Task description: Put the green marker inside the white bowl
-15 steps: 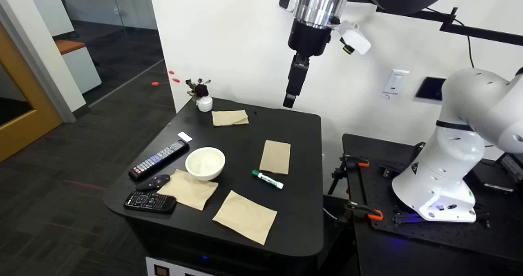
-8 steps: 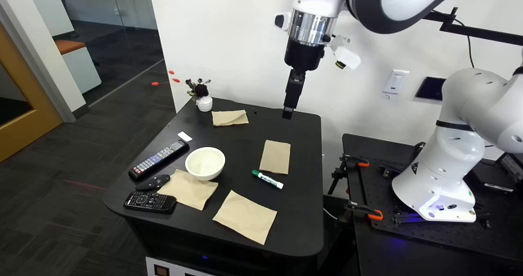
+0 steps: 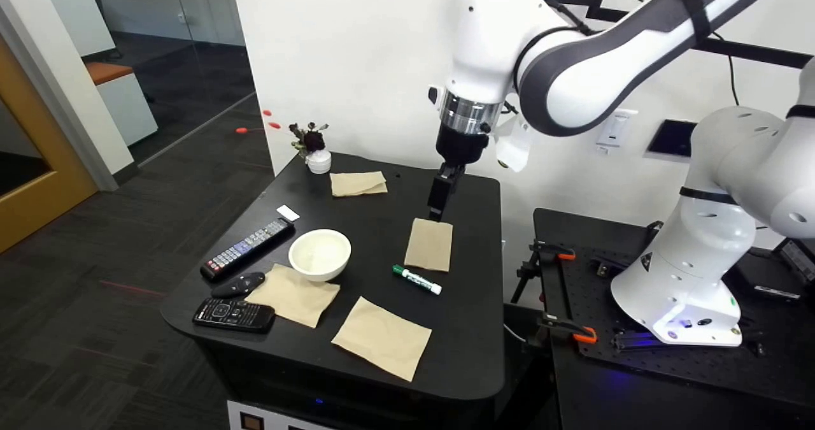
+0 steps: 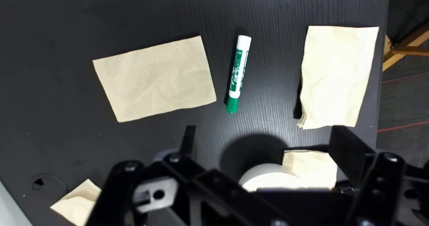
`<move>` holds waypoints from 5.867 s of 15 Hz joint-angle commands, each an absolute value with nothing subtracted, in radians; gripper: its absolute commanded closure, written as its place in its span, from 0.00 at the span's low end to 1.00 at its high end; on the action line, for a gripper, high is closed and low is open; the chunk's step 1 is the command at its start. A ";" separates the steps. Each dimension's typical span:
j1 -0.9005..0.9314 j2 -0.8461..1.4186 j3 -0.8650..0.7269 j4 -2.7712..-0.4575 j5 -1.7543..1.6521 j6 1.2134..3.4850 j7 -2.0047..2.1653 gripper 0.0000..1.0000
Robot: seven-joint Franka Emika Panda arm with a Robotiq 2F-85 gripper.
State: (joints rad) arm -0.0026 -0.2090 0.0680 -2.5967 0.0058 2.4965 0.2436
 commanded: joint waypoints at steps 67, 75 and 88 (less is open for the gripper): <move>0.827 0.782 -0.697 -2.129 0.591 3.422 0.770 0.95; 0.845 0.874 -0.727 -2.068 0.630 3.396 0.765 0.40; 0.837 0.850 -0.739 -2.078 0.614 3.429 0.753 0.00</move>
State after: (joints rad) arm 0.8367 0.8495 -0.7391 -2.0779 0.6137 3.4291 0.7529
